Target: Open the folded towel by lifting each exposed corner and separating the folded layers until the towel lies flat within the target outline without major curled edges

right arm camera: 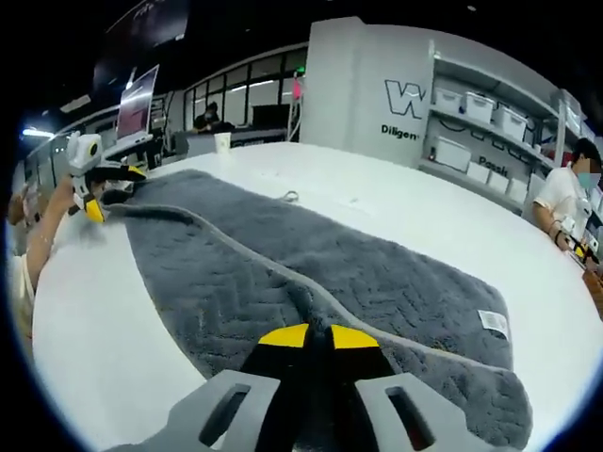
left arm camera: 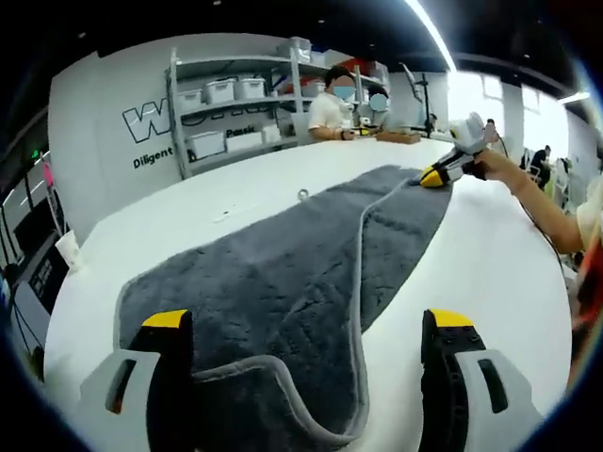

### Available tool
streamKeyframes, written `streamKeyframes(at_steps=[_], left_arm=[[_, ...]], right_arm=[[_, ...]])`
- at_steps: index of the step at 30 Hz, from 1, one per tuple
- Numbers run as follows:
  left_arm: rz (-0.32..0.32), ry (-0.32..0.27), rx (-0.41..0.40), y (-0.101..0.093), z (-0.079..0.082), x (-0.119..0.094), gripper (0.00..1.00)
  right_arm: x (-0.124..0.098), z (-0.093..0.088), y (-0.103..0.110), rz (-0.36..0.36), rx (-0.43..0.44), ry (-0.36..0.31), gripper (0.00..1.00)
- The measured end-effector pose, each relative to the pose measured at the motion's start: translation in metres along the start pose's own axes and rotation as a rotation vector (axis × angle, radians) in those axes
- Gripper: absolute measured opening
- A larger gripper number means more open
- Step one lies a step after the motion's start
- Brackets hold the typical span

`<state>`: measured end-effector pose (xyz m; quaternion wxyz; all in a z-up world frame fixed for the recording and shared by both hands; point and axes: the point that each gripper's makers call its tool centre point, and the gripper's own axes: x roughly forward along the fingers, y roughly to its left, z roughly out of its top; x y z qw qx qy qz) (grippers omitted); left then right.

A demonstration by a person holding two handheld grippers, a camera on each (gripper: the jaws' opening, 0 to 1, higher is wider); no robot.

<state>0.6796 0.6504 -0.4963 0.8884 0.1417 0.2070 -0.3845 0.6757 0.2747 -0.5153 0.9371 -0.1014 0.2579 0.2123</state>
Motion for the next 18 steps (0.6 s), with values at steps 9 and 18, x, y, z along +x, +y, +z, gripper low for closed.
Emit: streamKeyframes(at_steps=[9,18], left_arm=[[-0.001,-0.001,0.002,0.001,0.0,-0.002,0.99],[-0.002,0.014,0.0,0.003,-0.002,-0.006,0.98]], right_arm=[[-0.027,0.023,0.01,0.078,-0.053,-0.078,0.0],[-0.049,0.014,0.031,0.263,-0.105,-0.092,0.0]])
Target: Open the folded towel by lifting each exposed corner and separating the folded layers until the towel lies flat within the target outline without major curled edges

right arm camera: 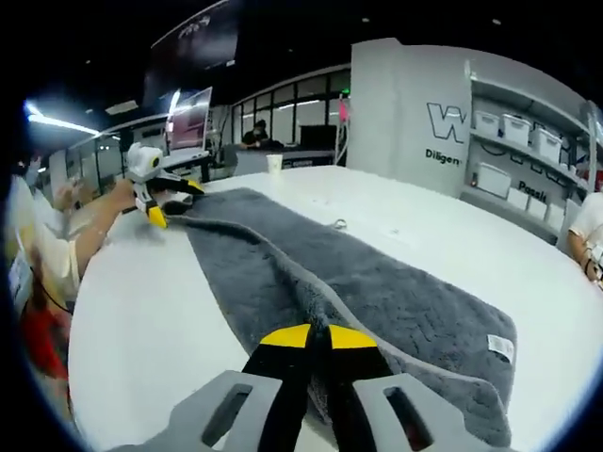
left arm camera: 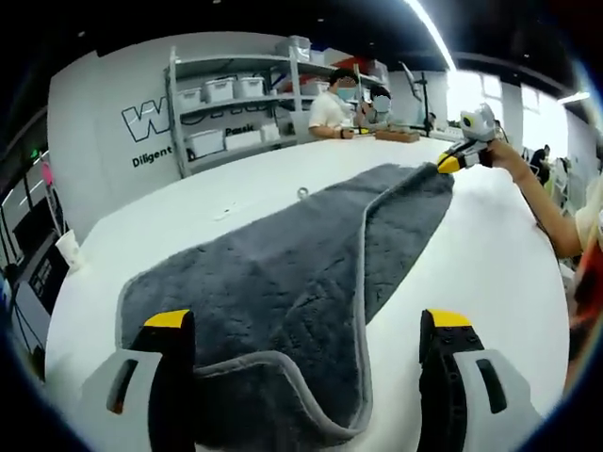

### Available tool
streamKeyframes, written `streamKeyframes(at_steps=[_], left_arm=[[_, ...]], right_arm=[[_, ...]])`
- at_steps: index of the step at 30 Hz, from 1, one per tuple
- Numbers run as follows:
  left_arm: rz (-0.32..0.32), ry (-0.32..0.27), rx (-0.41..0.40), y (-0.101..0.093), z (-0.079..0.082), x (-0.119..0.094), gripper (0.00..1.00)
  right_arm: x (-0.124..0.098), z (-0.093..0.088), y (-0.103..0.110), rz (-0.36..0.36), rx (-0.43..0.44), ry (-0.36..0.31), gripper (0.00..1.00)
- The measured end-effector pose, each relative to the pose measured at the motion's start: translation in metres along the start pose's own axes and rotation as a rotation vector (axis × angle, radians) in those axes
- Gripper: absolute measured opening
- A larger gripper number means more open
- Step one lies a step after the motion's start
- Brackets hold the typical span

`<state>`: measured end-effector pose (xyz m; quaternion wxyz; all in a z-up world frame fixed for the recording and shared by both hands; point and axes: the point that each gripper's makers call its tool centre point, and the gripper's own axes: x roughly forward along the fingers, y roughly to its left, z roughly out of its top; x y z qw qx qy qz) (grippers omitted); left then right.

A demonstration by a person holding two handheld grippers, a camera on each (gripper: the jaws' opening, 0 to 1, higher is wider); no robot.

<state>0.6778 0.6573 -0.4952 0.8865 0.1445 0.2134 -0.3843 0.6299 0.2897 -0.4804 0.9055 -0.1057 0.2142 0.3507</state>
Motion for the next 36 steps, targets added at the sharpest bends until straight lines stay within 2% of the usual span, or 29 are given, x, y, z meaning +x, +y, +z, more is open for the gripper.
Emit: streamKeyframes(at_steps=[5,7,10,13,16,18,19,20,22,27,30,31,32,34,36], left_arm=[[0.029,-0.013,-0.012,0.009,0.0,-0.007,0.97],[0.027,-0.022,-0.02,0.008,0.002,-0.007,0.97],[0.027,-0.023,-0.018,0.008,0.002,-0.007,0.96],[0.024,-0.021,-0.018,0.007,0.001,-0.007,0.96],[0.023,-0.014,-0.024,0.007,0.0,-0.006,0.96],[0.024,-0.011,-0.023,0.007,-0.001,-0.006,0.96],[0.023,-0.011,-0.02,0.006,-0.001,-0.006,0.96],[0.02,-0.013,-0.02,0.005,0.0,-0.006,0.96],[0.012,-0.02,-0.022,0.003,0.001,-0.007,0.96],[0.004,-0.033,-0.022,0.002,0.004,-0.007,0.96],[0.002,-0.032,-0.023,0.003,0.003,-0.007,0.96],[0.002,-0.033,-0.023,0.003,0.003,-0.008,0.96],[0.002,-0.034,-0.023,0.002,0.004,-0.008,0.96],[-0.001,-0.038,-0.025,0.002,0.005,-0.007,0.96],[-0.007,-0.039,-0.025,0.001,0.005,-0.007,0.96]], right_arm=[[-0.006,-0.002,0.015,0.081,-0.015,-0.013,0.0],[-0.01,-0.006,0.023,0.122,-0.06,0.001,0.0],[-0.012,-0.013,0.03,0.143,-0.094,0.032,0.0],[-0.013,-0.02,0.037,0.184,-0.031,0.052,0.0],[-0.012,-0.032,0.041,0.211,-0.019,0.087,0.0],[-0.011,-0.045,0.049,0.252,-0.027,0.144,0.0],[-0.01,-0.048,0.05,0.255,-0.034,0.161,0.0],[-0.008,-0.055,0.049,0.249,-0.079,0.195,0.0],[-0.005,-0.061,0.055,0.266,-0.119,0.219,0.0],[-0.009,-0.058,0.054,0.266,-0.119,0.199,0.0],[-0.012,-0.053,0.052,0.264,-0.114,0.171,0.07],[-0.012,-0.045,0.053,0.271,-0.088,0.126,0.11],[-0.014,-0.037,0.052,0.271,-0.04,0.082,0.17],[-0.018,-0.026,0.048,0.261,-0.049,0.026,0.28],[-0.02,-0.024,0.043,0.226,-0.069,0.026,0.46]])
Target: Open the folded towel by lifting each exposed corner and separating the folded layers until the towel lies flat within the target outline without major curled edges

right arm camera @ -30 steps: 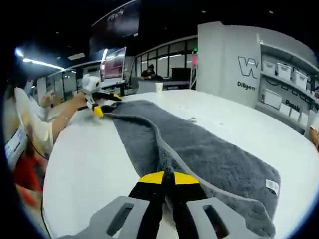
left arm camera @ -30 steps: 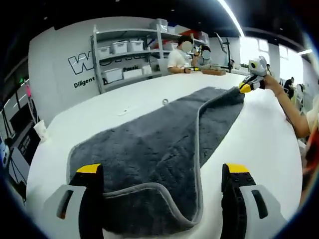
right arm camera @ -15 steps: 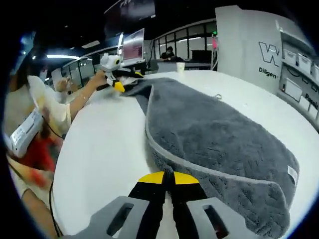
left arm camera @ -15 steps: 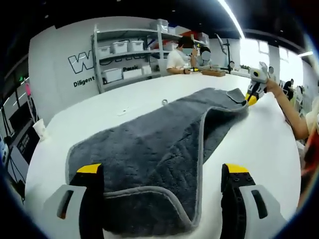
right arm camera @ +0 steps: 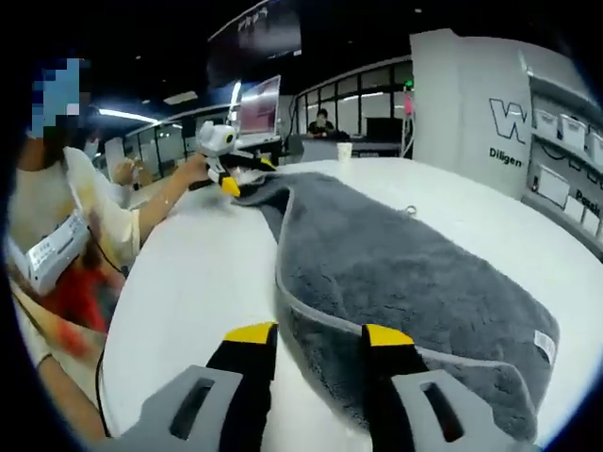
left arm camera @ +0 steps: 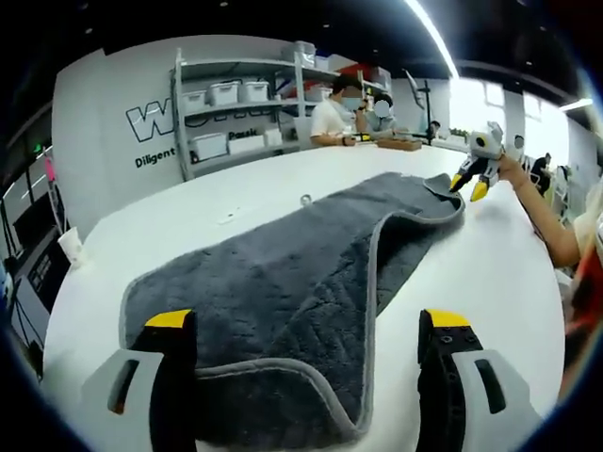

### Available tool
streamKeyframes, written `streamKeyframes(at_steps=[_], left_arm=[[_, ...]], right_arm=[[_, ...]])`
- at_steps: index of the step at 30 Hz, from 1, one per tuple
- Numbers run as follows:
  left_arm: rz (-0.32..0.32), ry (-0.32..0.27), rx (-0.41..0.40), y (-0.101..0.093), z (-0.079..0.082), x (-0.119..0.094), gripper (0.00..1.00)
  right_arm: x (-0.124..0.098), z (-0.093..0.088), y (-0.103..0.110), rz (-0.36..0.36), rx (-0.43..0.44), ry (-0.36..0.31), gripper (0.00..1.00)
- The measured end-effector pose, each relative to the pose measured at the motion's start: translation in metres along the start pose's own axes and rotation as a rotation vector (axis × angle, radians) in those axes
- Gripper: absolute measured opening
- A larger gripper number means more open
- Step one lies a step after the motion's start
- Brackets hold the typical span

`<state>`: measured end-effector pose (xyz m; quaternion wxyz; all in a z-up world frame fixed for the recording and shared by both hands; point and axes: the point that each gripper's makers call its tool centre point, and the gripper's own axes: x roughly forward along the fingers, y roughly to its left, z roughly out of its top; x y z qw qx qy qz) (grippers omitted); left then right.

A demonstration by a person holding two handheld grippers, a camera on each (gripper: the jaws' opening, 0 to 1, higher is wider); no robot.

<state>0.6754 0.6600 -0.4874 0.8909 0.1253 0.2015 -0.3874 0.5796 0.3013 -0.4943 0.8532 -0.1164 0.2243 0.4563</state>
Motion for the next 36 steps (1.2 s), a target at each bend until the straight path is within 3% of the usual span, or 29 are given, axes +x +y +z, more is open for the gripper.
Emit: streamKeyframes(at_steps=[6,8,13,20,22,28,34,36], left_arm=[[-0.006,-0.008,-0.003,-0.002,0.002,0.001,0.96],[-0.017,-0.009,-0.007,-0.004,0.002,0.002,0.97],[-0.029,-0.021,-0.004,-0.012,0.007,0.007,0.95],[-0.024,-0.082,0.029,-0.028,0.023,0.022,0.85],[-0.022,-0.098,0.048,-0.033,0.027,0.026,0.79],[-0.015,-0.069,0.125,-0.044,0.024,0.04,0.66],[-0.044,-0.043,0.17,-0.056,0.019,0.051,0.53],[-0.044,-0.037,0.177,-0.055,0.018,0.052,0.48]], right_arm=[[0.005,0.002,-0.017,-0.085,-0.036,0.038,0.82],[0.01,0.0,-0.023,-0.126,-0.056,0.068,0.99],[0.019,0.001,-0.021,-0.119,-0.075,0.083,0.99],[0.039,0.02,-0.011,-0.106,-0.164,0.053,0.99],[0.049,0.027,0.001,-0.066,-0.203,0.043,0.97],[0.074,0.035,0.032,0.04,-0.291,0.061,0.72],[0.088,0.042,0.045,0.083,-0.305,0.045,0.28],[0.091,0.036,0.043,0.072,-0.337,0.079,0.24]])
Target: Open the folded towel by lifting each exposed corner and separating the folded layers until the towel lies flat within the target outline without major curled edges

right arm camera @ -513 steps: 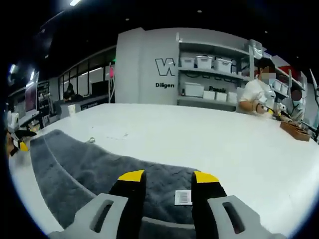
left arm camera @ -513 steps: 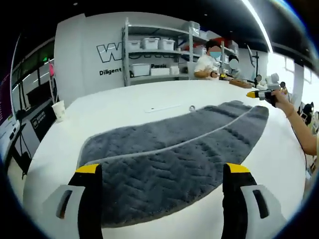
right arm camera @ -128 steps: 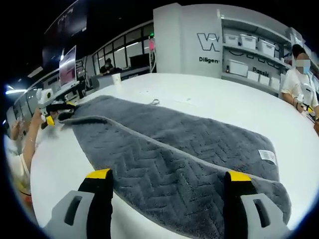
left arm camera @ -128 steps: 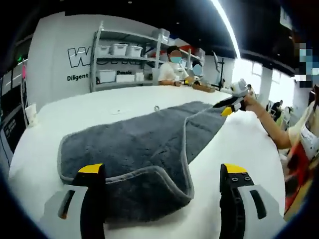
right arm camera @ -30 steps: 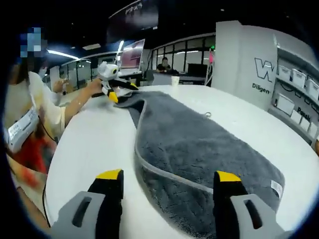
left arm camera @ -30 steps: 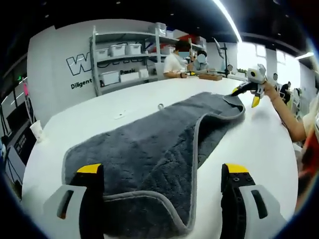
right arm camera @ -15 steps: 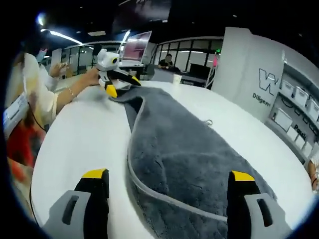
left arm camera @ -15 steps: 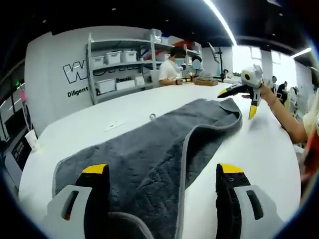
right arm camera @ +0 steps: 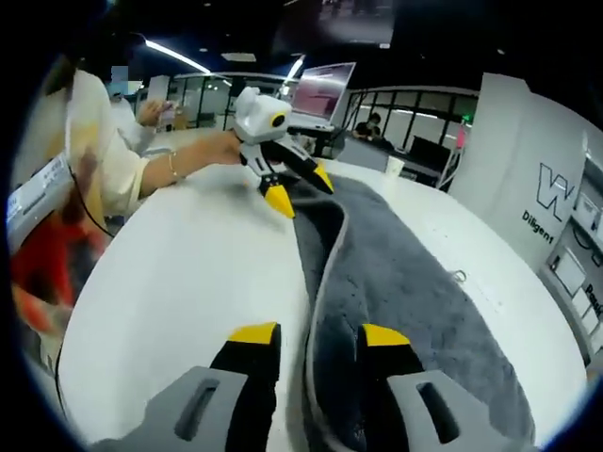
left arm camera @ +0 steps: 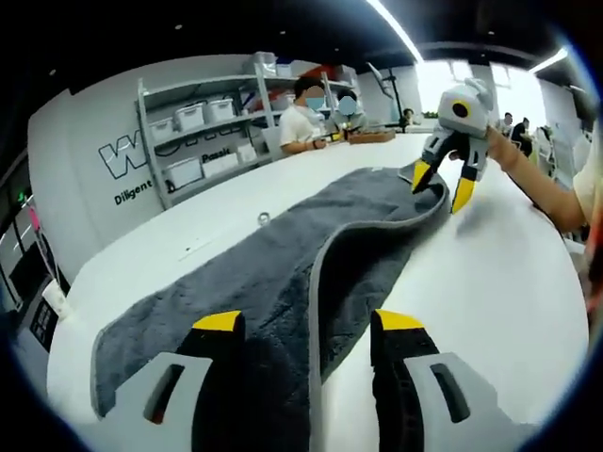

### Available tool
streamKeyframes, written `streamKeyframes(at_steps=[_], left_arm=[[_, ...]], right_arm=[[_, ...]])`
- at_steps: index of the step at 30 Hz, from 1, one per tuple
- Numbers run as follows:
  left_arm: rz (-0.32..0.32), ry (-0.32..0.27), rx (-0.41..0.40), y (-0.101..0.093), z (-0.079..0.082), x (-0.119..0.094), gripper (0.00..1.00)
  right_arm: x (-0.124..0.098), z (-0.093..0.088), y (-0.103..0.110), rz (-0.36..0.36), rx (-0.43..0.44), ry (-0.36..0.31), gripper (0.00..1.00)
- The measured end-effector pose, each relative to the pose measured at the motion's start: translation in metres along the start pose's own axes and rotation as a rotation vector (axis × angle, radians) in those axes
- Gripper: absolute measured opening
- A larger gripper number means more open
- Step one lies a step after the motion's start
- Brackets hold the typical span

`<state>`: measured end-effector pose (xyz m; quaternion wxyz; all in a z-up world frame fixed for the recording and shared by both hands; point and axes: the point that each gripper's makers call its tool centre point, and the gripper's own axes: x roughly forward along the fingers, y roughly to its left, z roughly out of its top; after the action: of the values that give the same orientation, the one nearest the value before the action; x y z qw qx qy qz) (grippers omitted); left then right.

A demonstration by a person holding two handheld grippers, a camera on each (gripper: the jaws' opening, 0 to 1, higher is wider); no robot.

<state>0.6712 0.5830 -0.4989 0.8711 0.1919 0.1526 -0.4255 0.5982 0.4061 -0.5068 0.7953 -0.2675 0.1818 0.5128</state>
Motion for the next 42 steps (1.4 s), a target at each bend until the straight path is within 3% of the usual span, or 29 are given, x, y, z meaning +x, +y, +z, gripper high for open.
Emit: streamKeyframes(at_steps=[3,6,9,11,20,23,29,34,35,38,42], left_arm=[[-0.002,0.01,0.004,0.0,-0.003,0.001,0.33],[0.002,0.02,0.003,0.002,-0.006,0.0,0.22],[0.01,0.03,0.001,0.004,-0.008,-0.001,0.16],[0.014,0.033,0.006,0.005,-0.009,-0.001,0.03],[0.008,0.038,0.018,0.002,-0.008,-0.005,0.02],[-0.053,0.039,-0.005,-0.006,-0.006,-0.01,0.02],[-0.099,0.043,0.027,-0.013,-0.004,-0.019,0.02],[-0.213,0.068,0.102,-0.033,-0.009,-0.031,0.02],[-0.244,0.096,0.149,-0.04,-0.015,-0.035,0.02],[-0.31,0.114,0.157,-0.058,-0.021,-0.039,0.02],[-0.365,0.142,0.221,-0.072,-0.028,-0.045,0.02]], right_arm=[[0.005,-0.01,0.0,-0.006,-0.026,0.056,0.24],[0.004,-0.011,0.003,0.013,-0.054,0.054,0.0],[0.002,-0.003,0.005,0.024,-0.056,0.014,0.0],[-0.001,0.0,0.005,0.024,-0.061,0.001,0.0],[-0.005,0.002,0.011,0.048,-0.08,-0.014,0.0],[-0.008,0.003,0.018,0.076,-0.081,-0.028,0.0],[-0.013,0.001,0.027,0.121,-0.062,-0.039,0.0],[-0.016,-0.004,0.044,0.197,-0.07,-0.033,0.0],[-0.016,-0.004,0.046,0.206,-0.07,-0.032,0.0],[-0.018,-0.007,0.055,0.251,-0.079,-0.027,0.0],[-0.02,-0.011,0.063,0.286,-0.088,-0.019,0.0]])
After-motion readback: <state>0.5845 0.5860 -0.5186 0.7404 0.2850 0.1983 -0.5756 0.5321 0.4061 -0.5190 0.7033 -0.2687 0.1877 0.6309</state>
